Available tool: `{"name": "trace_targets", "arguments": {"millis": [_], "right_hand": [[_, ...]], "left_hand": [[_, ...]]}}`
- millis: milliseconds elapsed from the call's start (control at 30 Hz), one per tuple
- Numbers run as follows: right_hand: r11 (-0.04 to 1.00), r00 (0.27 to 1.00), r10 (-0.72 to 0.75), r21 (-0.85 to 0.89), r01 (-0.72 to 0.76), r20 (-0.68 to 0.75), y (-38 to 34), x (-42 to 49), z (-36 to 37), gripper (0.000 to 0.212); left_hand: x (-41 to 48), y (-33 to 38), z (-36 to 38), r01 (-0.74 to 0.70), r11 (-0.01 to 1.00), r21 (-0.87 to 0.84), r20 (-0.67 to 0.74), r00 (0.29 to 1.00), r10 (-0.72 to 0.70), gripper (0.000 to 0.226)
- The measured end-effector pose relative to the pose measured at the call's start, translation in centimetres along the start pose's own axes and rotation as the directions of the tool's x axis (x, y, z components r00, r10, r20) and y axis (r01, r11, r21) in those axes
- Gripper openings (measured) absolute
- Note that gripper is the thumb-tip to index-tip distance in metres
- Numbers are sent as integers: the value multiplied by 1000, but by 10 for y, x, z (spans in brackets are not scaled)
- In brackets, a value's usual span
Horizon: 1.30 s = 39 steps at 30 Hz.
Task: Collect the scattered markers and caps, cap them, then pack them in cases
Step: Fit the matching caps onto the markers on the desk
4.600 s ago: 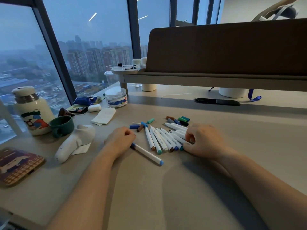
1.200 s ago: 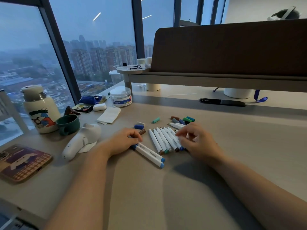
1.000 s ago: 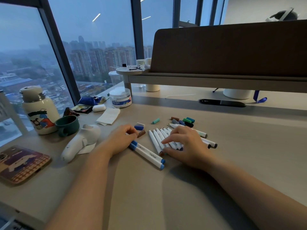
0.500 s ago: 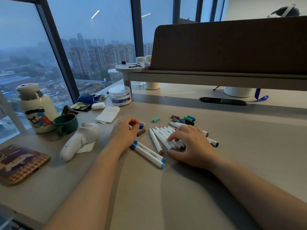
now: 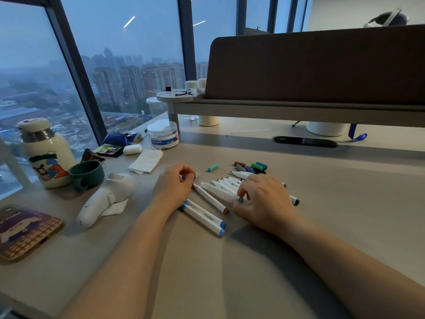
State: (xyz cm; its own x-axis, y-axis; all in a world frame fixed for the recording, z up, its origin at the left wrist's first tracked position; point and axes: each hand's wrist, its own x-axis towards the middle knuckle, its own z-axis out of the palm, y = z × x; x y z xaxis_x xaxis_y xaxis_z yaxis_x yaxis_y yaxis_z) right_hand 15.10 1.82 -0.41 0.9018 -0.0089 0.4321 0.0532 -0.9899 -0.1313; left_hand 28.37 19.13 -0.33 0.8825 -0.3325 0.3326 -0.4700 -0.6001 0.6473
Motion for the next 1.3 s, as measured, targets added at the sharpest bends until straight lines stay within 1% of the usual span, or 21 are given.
{"name": "trace_targets", "arguments": {"millis": [67, 133, 233, 333, 467, 633, 700, 767, 800, 833, 933, 1033, 1133, 1233, 1300], "right_hand": [[999, 995, 29, 27, -27, -93, 2, 0, -2, 22], [999, 987, 37, 33, -33, -156, 2, -1, -4, 19], [999, 966, -7, 43, 18, -258, 2, -3, -2, 12], [994, 948, -38, 85, 68, -316, 3, -3, 2, 14], [986, 913, -19, 143, 84, -406, 4, -5, 1, 11], [986, 893, 6, 154, 71, -450, 5, -4, 2, 12], [981, 883, 55, 188, 38, -466, 6, -4, 2, 12], [972, 869, 133, 234, -21, -476, 9, -4, 3, 11], [965, 864, 177, 256, -58, -472, 12, -4, 4, 10], [957, 859, 218, 275, -94, -464, 15, -3, 5, 10], [942, 848, 284, 296, -159, -448, 21, -1, 8, 9], [914, 827, 358, 346, -214, -435, 25, 1, 9, 10], [887, 813, 404, 396, -237, -420, 29, 1, 10, 12], [865, 815, 423, 444, -233, -397, 31, 1, 10, 11], [848, 812, 438, 479, -229, -387, 32, 2, 10, 10]], "left_hand": [[0, -1, -1, 8, 1000, -16, -10, 1000, -8, 6], [1, -3, -1, 6, 1000, -27, -19, 1000, -7, 6], [1, -3, 0, -4, 1000, -29, -29, 1000, 3, 6], [1, -2, 0, 8, 999, -32, -25, 1000, -9, 5], [1, -3, 0, 23, 999, -34, -41, 999, -25, 5], [2, -3, 2, 17, 999, -31, -38, 999, -19, 4], [3, -3, 3, 38, 998, -53, -39, 998, -40, 6], [9, 0, 5, 70, 994, -82, -39, 997, -73, 7], [15, 3, 6, 71, 995, -65, -41, 996, -74, 8], [22, 6, 8, 54, 998, -12, -46, 997, -54, 9], [45, 15, 17, -21, 974, 225, -4, 1000, 23, 22], [62, 21, 30, -20, 928, 371, 107, 994, -22, 30], [69, 22, 43, -20, 903, 429, 173, 983, -61, 29], [69, 25, 49, -33, 886, 462, 166, 985, -50, 24], [66, 27, 47, -57, 881, 469, 155, 988, -19, 22]]}}
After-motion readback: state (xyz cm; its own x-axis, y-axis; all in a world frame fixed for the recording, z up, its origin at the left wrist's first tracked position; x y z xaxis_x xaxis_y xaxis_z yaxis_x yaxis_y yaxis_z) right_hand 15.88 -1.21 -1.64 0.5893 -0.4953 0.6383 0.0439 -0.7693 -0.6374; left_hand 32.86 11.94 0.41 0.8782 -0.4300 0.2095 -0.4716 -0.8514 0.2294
